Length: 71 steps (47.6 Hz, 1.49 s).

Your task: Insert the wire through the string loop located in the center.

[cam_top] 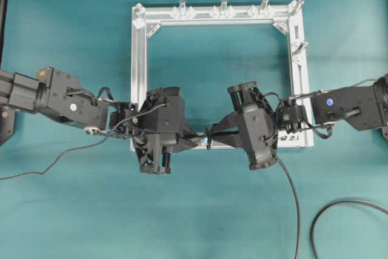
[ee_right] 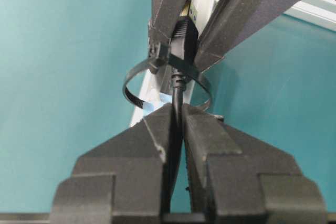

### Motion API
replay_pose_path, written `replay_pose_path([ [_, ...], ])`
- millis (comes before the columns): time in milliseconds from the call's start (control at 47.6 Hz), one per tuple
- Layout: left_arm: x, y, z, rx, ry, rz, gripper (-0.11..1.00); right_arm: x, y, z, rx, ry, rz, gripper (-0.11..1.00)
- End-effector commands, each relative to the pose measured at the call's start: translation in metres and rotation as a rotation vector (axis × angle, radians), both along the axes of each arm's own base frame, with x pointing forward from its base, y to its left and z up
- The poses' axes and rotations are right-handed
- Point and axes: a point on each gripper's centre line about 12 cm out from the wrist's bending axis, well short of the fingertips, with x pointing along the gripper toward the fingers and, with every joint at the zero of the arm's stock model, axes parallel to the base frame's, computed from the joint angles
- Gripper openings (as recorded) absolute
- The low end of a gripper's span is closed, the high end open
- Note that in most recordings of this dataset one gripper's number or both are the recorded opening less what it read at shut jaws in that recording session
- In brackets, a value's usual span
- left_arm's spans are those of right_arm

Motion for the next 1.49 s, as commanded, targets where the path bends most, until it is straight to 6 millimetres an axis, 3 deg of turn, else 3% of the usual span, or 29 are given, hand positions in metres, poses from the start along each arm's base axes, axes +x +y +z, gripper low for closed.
replay_pose_path([
  [0, 0.004, -0.001, 0.024, -0.011, -0.065, 0.002, 0.18, 0.004, -0.001, 0.009, 0.002, -0.034, -0.002, 0.07],
  [861, 0.005, -0.002, 0.025, -0.012, -0.067, 0.0, 0.18, -0.002, -0.002, 0.001, -0.004, 0.033, -0.008, 0.07],
  [1092, 0.005, -0.001, 0.027, -0.014, -0.071, 0.002, 0.18, -0.005, 0.001, 0.012, -0.039, 0.018, 0.031, 0.07],
  [1471, 0.005, -0.002, 0.027, -0.014, -0.071, 0.001, 0.18, -0.01, 0.001, 0.007, 0.0, 0.065, 0.009, 0.07],
])
